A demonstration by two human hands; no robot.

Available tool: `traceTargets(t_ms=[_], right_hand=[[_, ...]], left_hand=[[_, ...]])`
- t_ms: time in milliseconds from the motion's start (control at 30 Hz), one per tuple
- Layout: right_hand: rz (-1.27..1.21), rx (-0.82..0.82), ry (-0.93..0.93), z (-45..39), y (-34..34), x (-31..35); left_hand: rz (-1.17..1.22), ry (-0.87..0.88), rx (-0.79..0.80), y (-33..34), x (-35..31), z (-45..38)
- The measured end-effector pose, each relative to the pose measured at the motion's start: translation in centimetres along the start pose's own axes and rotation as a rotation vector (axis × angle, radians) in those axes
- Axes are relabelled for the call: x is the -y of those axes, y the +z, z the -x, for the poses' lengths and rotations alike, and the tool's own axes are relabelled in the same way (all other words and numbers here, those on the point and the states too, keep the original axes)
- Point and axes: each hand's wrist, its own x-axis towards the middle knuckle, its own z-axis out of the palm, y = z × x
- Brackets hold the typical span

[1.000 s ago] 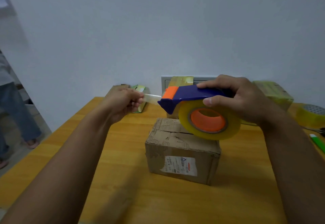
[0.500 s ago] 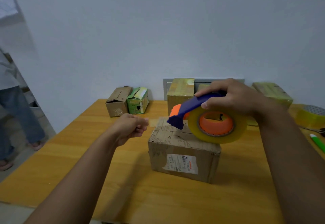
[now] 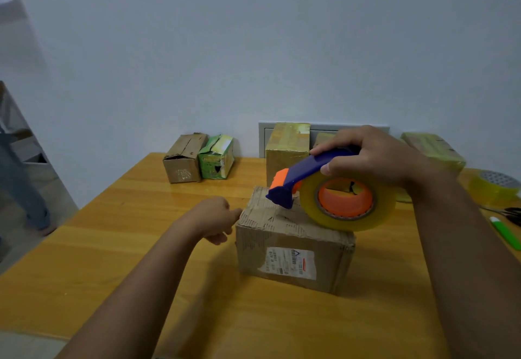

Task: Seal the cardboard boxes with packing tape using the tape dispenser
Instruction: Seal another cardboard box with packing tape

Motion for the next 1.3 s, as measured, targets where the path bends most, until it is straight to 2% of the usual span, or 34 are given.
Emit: traceTargets(t_ms=[67, 167, 233, 300, 367, 467, 667, 733, 867, 1033, 1300], right_hand=[[0.000, 0.000, -0.001, 0.0, 0.1, 0.0], [0.005, -0.012, 0.000, 0.1, 0.2, 0.1], [-0.001, -0.021, 0.004, 0.1, 0.4, 0.1], [-0.009, -0.028, 0.003, 0.1, 0.5, 0.2], [-0.002, -0.032, -0.002, 0.1, 0.6, 0.2], [-0.013, -0.035, 0.001, 0.2, 0.6, 0.2], [-0.032, -0.032, 0.001, 0.3, 0.3, 0.1], [-0.023, -0.030, -0.001, 0.2, 0.4, 0.2], [-0.012, -0.031, 0.009, 0.0, 0.4, 0.3], [-0.036, -0.024, -0.001, 0.3, 0.0, -0.3], [0.015, 0.100, 0.002, 0.4, -1.7, -0.4]], left_hand=[[-0.092, 0.016, -0.061, 0.1, 0.4, -0.1], [0.169, 0.219, -0.167, 1.0, 0.6, 0.9], [0.360, 0.316, -0.097, 1.8, -0.2, 2.8], [0.295, 0.406, -0.009, 2.6, -0.6, 4.4], [0.223, 0.462, -0.007, 3.1, -0.5, 4.9], [0.186, 0.453, -0.044, 3.2, 0.0, 4.6], [-0.087, 0.396, -0.032, 1.7, -0.5, 3.7], [-0.077, 0.478, -0.033, 1.1, -1.4, 3.3], [-0.019, 0.601, 0.077, 1.4, -2.7, 1.6], [-0.051, 0.616, 0.031, 1.9, -2.4, 0.5], [-0.139, 0.549, 0.049, 1.6, -2.5, 0.6]])
